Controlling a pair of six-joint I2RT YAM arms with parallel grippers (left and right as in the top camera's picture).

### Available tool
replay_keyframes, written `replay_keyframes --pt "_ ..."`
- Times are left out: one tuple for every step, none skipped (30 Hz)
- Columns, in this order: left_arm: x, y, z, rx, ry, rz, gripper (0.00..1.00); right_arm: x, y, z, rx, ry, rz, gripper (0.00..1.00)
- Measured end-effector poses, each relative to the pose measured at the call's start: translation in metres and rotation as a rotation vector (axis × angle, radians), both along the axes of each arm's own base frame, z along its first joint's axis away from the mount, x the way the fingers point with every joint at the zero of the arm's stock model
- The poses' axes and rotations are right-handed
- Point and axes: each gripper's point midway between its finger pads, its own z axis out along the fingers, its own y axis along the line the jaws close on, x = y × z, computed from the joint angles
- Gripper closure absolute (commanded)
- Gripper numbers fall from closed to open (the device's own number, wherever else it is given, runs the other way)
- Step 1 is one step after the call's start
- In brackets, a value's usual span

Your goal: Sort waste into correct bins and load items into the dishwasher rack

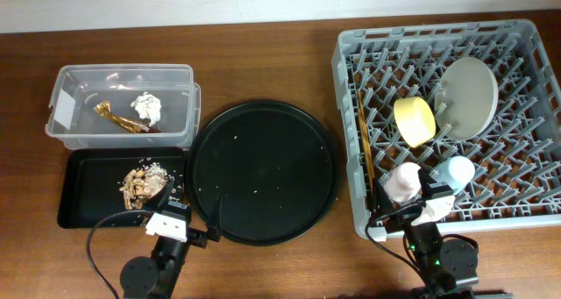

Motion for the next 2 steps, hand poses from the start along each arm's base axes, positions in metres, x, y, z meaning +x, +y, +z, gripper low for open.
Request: replay_keyframes --pt "0.0 0.0001 0.0 0.0 0.0 0.0 0.01 0.0 0.0 0.0 0.0 0.0 0.0 0.01" --pt "0.0 0.0 0.0 0.0 0.0 0.0 0.01 0.0 0.0 0.0 0.001 0.0 0.0 0.01"
